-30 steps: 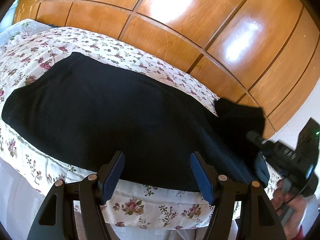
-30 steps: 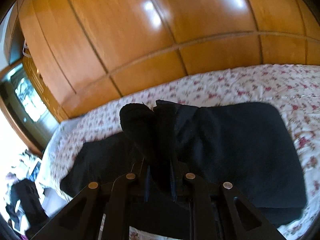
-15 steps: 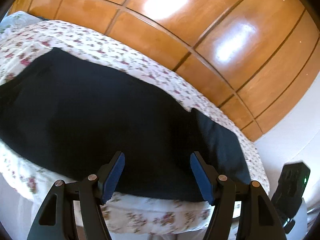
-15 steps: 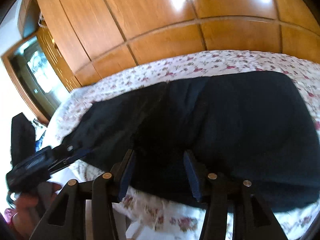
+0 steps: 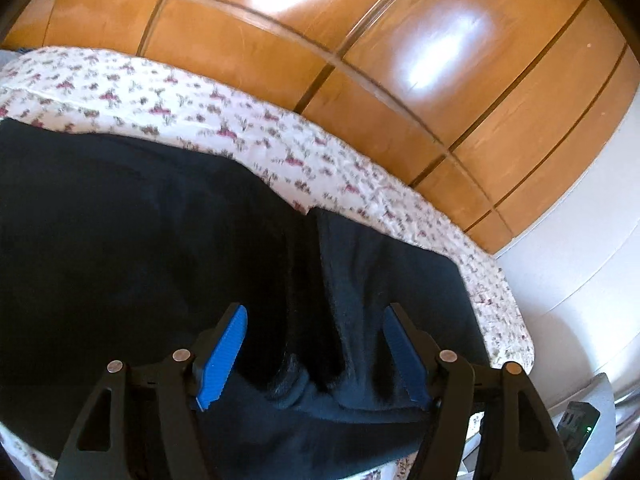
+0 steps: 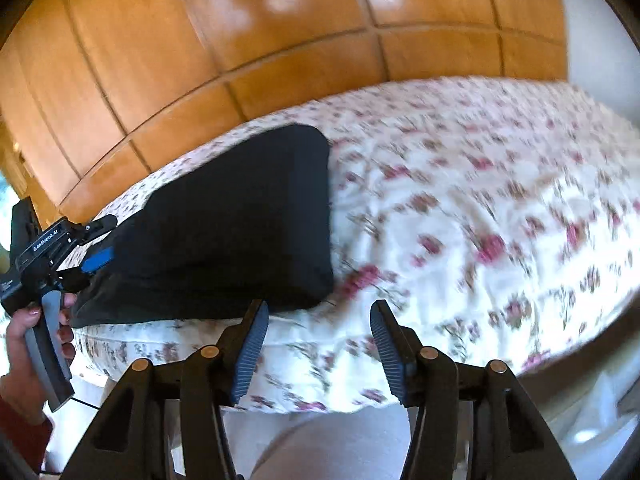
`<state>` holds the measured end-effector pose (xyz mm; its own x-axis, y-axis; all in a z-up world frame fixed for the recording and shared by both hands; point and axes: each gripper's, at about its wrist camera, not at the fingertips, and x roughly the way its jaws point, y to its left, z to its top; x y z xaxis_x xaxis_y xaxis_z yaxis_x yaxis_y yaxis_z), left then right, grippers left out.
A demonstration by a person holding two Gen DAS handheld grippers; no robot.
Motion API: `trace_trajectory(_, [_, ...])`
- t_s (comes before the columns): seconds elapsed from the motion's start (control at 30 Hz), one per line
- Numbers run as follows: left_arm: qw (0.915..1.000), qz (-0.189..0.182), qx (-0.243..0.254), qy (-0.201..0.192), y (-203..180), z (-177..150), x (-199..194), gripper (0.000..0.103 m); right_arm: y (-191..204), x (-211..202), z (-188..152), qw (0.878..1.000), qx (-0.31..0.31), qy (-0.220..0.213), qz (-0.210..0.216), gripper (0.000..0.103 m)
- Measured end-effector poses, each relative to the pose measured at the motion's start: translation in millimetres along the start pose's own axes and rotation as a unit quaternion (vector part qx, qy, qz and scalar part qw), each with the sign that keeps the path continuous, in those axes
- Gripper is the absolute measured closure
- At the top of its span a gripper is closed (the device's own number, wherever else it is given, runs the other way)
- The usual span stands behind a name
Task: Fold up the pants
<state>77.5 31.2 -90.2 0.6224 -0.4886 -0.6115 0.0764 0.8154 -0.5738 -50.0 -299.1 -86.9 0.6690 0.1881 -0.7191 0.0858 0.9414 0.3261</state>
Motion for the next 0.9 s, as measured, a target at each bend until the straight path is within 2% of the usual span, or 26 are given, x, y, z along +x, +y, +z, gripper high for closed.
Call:
trace_trajectory(0.1, [0.9998, -0.005, -0.006, 0.016, -1.7, -2.9, 11.5, 0.037, -7.0, 6.8, 1.6, 1.000, 0.020, -0.006, 0.013, 0.049])
trace_trajectory(0.13, [0.9997, -0.004, -0.007, 0.024, -2.3, -4.4, 15.6, 0.044, -6.5, 13.2, 2.8, 1.000, 0.017, -0.001, 0.008, 0.049])
trace_trajectory(0.17, [0.9995, 0.000, -0.008, 0.029, -2.6, -5.9, 18.7, 0.057, -5.6, 19.3, 5.1, 1.000, 0.013, 0.003, 0.008, 0.050])
trace_trajectory(0.2, [0.9994, 0.005, -0.006, 0.033, -2.7, -7.7, 20.9, 0.064, -4.8, 23.1, 5.8, 1.000, 0.011, 0.004, 0.011, 0.051])
trace_trajectory(0.23, [0.9993, 0.016, 0.001, 0.032, -3.2, -9.3, 21.7, 0.077, -3.5, 27.3, 7.7, 1.000, 0.009, 0.000, 0.014, 0.055])
trace_trajectory(0.3, [0.9995, 0.012, 0.011, 0.028, -4.0, -10.7, 17.0, 0.084, -1.9, 30.1, 10.3, 1.000, 0.004, -0.005, 0.022, 0.069])
trace_trajectory(0.33, [0.9995, 0.008, 0.016, 0.025, -5.5, -10.9, 12.7, 0.085, -0.2, 30.6, 11.8, 1.000, -0.001, -0.005, 0.028, 0.080])
trace_trajectory(0.53, [0.9992, -0.022, 0.018, -0.030, -8.0, -11.9, -35.9, 0.087, 5.9, 14.9, 23.4, 0.999, -0.009, -0.047, 0.015, 0.083])
trace_trajectory(0.6, [0.9992, -0.011, 0.026, -0.029, -4.5, -17.5, -36.9, 0.087, 6.9, 19.9, 20.8, 0.999, -0.015, -0.038, 0.011, 0.083])
trace_trajectory(0.7, [0.9991, 0.022, 0.037, -0.004, 6.1, -31.2, -20.5, 0.087, 6.4, 31.1, 12.6, 1.000, -0.023, -0.021, 0.001, 0.083])
trace_trajectory(0.77, [0.9993, 0.024, 0.029, -0.002, 14.6, -39.7, -13.0, 0.086, 1.5, 37.2, 7.9, 1.000, -0.016, -0.009, 0.003, 0.083])
trace_trajectory(0.8, [0.9992, 0.022, 0.031, -0.013, 15.7, -42.3, -13.6, 0.085, -0.5, 38.2, 6.9, 1.000, -0.010, -0.008, 0.005, 0.082])
trace_trajectory(0.87, [0.9982, 0.034, 0.047, -0.017, 11.6, -43.4, -13.3, 0.079, -5.6, 35.5, 7.9, 1.000, 0.009, -0.003, 0.011, 0.069])
trace_trajectory(0.9, [0.9975, 0.040, 0.055, -0.019, 10.0, -43.6, -13.6, 0.077, -7.5, 33.8, 8.3, 1.000, 0.016, 0.000, 0.015, 0.068])
